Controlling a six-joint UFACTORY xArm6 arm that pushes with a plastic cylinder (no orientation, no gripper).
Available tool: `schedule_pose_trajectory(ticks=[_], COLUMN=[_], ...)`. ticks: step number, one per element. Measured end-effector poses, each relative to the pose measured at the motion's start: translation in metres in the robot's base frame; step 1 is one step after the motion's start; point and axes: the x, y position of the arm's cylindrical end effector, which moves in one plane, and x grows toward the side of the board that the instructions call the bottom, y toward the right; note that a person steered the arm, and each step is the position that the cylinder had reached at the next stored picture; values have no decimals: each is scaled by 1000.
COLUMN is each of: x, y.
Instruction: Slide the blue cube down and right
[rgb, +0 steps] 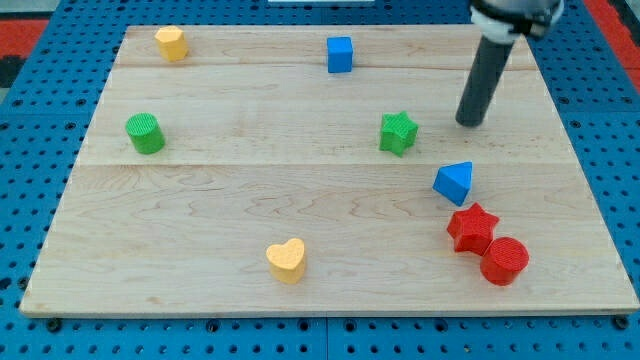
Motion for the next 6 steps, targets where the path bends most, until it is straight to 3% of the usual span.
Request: schedule_pose_trajectory(ticks=[2, 3, 4, 5, 6], x=[-126, -135, -90, -86, -124], y=[-108, -193, -182, -133, -132])
